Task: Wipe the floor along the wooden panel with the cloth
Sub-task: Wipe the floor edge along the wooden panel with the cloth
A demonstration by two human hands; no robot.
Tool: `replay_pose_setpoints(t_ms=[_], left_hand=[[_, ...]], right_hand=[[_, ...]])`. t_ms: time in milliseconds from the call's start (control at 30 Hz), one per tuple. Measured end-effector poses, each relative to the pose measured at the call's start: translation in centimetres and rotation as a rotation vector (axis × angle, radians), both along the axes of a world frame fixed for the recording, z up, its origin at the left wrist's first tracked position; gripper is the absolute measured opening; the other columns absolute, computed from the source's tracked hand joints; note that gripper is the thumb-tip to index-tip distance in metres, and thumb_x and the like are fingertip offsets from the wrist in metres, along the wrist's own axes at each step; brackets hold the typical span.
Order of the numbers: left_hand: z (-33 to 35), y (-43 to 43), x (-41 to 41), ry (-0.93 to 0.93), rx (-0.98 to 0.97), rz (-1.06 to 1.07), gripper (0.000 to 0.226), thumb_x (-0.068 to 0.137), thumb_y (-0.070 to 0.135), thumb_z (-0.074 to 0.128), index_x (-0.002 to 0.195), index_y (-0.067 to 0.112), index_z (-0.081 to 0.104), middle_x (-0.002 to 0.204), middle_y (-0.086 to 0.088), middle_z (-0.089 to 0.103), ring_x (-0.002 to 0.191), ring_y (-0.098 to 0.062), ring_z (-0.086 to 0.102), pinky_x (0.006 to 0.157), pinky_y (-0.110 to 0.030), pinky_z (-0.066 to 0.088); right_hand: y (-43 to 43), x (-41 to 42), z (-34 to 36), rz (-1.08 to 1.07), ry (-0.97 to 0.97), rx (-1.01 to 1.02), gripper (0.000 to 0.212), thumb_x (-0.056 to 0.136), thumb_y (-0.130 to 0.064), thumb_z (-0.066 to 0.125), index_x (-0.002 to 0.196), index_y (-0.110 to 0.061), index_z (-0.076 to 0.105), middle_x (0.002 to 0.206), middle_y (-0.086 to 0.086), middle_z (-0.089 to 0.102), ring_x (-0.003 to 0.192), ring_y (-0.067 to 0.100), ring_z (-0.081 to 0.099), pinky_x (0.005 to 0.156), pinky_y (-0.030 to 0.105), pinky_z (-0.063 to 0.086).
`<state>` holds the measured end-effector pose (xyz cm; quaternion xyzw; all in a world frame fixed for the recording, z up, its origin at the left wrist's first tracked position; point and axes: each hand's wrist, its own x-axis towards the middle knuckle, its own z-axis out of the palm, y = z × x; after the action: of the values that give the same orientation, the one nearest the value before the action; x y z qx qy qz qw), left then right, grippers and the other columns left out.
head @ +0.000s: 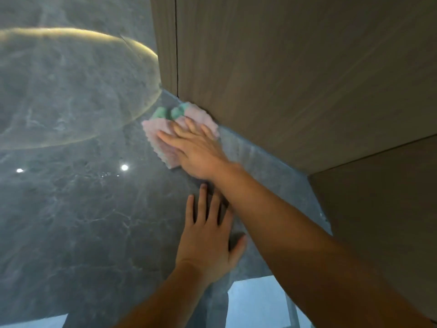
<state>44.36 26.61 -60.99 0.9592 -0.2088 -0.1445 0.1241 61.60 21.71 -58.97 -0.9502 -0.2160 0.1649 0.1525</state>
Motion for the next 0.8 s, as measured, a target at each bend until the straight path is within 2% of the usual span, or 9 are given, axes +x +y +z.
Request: replay_pose_setpoints(t_ms=[100, 200, 333, 433, 500, 567, 633, 700, 800], left_hand=[[0.0, 0.2, 0.0, 0.007, 0.024, 0.002, 0.082, 0.086, 0.068, 0.030, 0.150, 0.016, 0.038, 0.157, -0.019, 0.039, 0.150, -0.046, 0.021, 0.118, -0.059, 0.006], [0.2, 0.2, 0.0, 0.009, 0.025, -0.009, 0.081, 0.086, 0.067, 0.031, 0.150, 0.018, 0.037, 0.157, -0.019, 0.038, 0.150, -0.046, 0.021, 0.119, -0.059, 0.006], [0.1, 0.3, 0.2, -0.018, -0.007, 0.021, 0.076, 0.089, 0.067, 0.032, 0.150, 0.021, 0.040, 0.160, -0.017, 0.034, 0.151, -0.043, 0.019, 0.117, -0.059, 0.013], [0.0, 0.3, 0.1, -0.035, -0.008, 0.012, 0.078, 0.089, 0.069, 0.030, 0.152, 0.023, 0.036, 0.162, -0.017, 0.030, 0.151, -0.045, 0.019, 0.117, -0.061, 0.016], [-0.1, 0.4, 0.1, -0.034, -0.005, 0.005, 0.080, 0.090, 0.070, 0.028, 0.155, 0.022, 0.028, 0.164, -0.019, 0.024, 0.151, -0.046, 0.015, 0.117, -0.063, 0.017], [-0.3, 0.3, 0.0, -0.043, 0.001, 0.005, 0.082, 0.090, 0.070, 0.029, 0.155, 0.021, 0.026, 0.164, -0.020, 0.022, 0.151, -0.047, 0.013, 0.117, -0.064, 0.017], [-0.4, 0.2, 0.0, -0.050, 0.019, -0.002, 0.083, 0.090, 0.070, 0.029, 0.155, 0.020, 0.026, 0.164, -0.021, 0.021, 0.151, -0.048, 0.014, 0.117, -0.065, 0.015], [-0.3, 0.1, 0.1, -0.062, 0.035, -0.014, 0.083, 0.090, 0.071, 0.030, 0.155, 0.020, 0.026, 0.164, -0.022, 0.021, 0.151, -0.048, 0.014, 0.117, -0.064, 0.014], [-0.2, 0.0, -0.1, -0.054, 0.050, -0.013, 0.080, 0.090, 0.070, 0.028, 0.153, 0.021, 0.031, 0.163, -0.021, 0.024, 0.152, -0.047, 0.011, 0.120, -0.064, 0.012]], right_hand=[[4.3, 3.5, 0.2, 0.049, 0.060, -0.097, 0.074, 0.092, -0.034, 0.046, 0.154, -0.033, 0.005, 0.166, -0.001, 0.005, 0.151, 0.029, -0.002, 0.119, 0.055, 0.004], [4.1, 3.0, 0.1, 0.024, 0.049, -0.086, 0.063, 0.094, -0.044, 0.026, 0.153, -0.041, 0.003, 0.166, -0.002, -0.008, 0.151, 0.028, -0.014, 0.118, 0.055, -0.011], [-3.3, -1.6, -0.4, -0.020, -0.007, -0.085, 0.061, 0.091, -0.046, 0.030, 0.148, -0.053, 0.007, 0.166, -0.003, -0.004, 0.151, 0.028, -0.007, 0.120, 0.055, -0.004], [-12.8, -9.9, -0.3, -0.227, 0.013, -0.164, 0.058, 0.094, -0.055, 0.026, 0.145, -0.059, 0.001, 0.166, -0.007, -0.004, 0.152, 0.027, -0.002, 0.120, 0.054, 0.003], [-17.7, -15.7, 0.5, -0.391, 0.055, -0.191, 0.057, 0.093, -0.061, 0.019, 0.145, -0.059, -0.003, 0.165, -0.009, -0.009, 0.151, 0.023, -0.007, 0.122, 0.053, 0.004], [-19.2, -18.8, 0.6, -0.478, 0.090, -0.195, 0.057, 0.091, -0.065, 0.014, 0.145, -0.059, -0.002, 0.164, -0.008, -0.010, 0.151, 0.019, -0.012, 0.123, 0.050, 0.001], [-17.4, -18.1, 0.2, -0.579, 0.092, -0.195, 0.057, 0.090, -0.063, 0.014, 0.145, -0.059, 0.001, 0.166, -0.004, -0.004, 0.151, 0.025, -0.008, 0.122, 0.050, -0.003], [-14.6, -14.9, -0.1, -0.637, 0.053, -0.167, 0.058, 0.091, -0.055, 0.021, 0.148, -0.052, 0.009, 0.166, -0.001, 0.002, 0.151, 0.030, -0.002, 0.121, 0.053, 0.000], [-9.4, -9.1, 0.0, -0.343, -0.046, -0.174, 0.058, 0.096, -0.039, 0.031, 0.152, -0.038, 0.017, 0.166, 0.001, 0.009, 0.151, 0.030, 0.005, 0.119, 0.055, 0.009]])
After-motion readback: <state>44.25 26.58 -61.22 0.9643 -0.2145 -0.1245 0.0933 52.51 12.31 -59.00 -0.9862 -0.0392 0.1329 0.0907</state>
